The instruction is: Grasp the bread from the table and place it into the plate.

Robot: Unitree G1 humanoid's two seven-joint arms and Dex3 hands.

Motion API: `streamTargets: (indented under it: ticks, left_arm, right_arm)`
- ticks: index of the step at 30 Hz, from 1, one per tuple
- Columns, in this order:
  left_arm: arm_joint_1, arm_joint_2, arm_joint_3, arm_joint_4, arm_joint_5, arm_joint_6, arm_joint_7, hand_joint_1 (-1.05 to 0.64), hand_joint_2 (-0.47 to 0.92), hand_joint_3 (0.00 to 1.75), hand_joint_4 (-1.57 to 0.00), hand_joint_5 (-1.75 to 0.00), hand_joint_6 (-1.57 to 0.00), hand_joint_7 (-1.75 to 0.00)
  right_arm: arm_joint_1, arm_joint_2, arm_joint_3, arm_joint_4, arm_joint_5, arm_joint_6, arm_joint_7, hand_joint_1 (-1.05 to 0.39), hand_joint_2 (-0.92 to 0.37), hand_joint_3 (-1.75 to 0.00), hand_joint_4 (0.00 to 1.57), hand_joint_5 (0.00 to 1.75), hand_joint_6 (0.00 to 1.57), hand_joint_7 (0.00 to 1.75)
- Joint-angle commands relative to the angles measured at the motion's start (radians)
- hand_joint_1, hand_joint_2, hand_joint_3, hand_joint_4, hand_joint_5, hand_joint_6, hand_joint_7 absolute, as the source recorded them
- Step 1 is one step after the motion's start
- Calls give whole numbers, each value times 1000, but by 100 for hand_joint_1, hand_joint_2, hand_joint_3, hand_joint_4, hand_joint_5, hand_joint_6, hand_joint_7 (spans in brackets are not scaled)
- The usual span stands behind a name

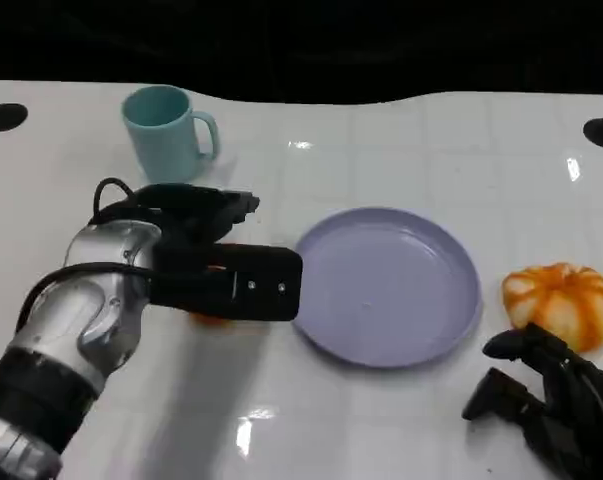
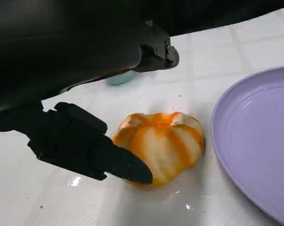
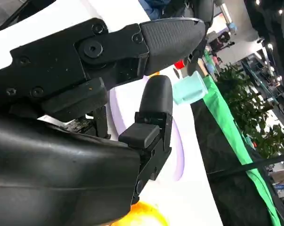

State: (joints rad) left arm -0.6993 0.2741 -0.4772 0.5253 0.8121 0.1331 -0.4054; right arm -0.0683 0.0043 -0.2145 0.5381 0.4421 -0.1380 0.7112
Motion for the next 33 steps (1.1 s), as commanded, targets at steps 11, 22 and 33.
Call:
streamTargets:
  ticks: [11, 22, 33]
  left_arm:
    - [-134, -97, -60, 447, -45, -89, 150, -46, 78, 1, -10, -8, -20, 0]
    - [-174, -140, -74, 619, -60, -144, 266, -47, 79, 1, -12, -6, -20, 0]
    - [-197, -161, -73, 740, -90, -235, 384, -44, 87, 2, -22, -9, -29, -4]
  right_arm:
    - [14, -15, -6, -14, 3, 13, -1, -53, -92, -20, 69, 148, 63, 116]
    - [17, -22, -5, -21, 6, 29, 7, -54, -92, -20, 67, 149, 61, 117]
    - [19, -20, -8, -14, 5, 13, 11, -54, -92, -21, 67, 150, 61, 118]
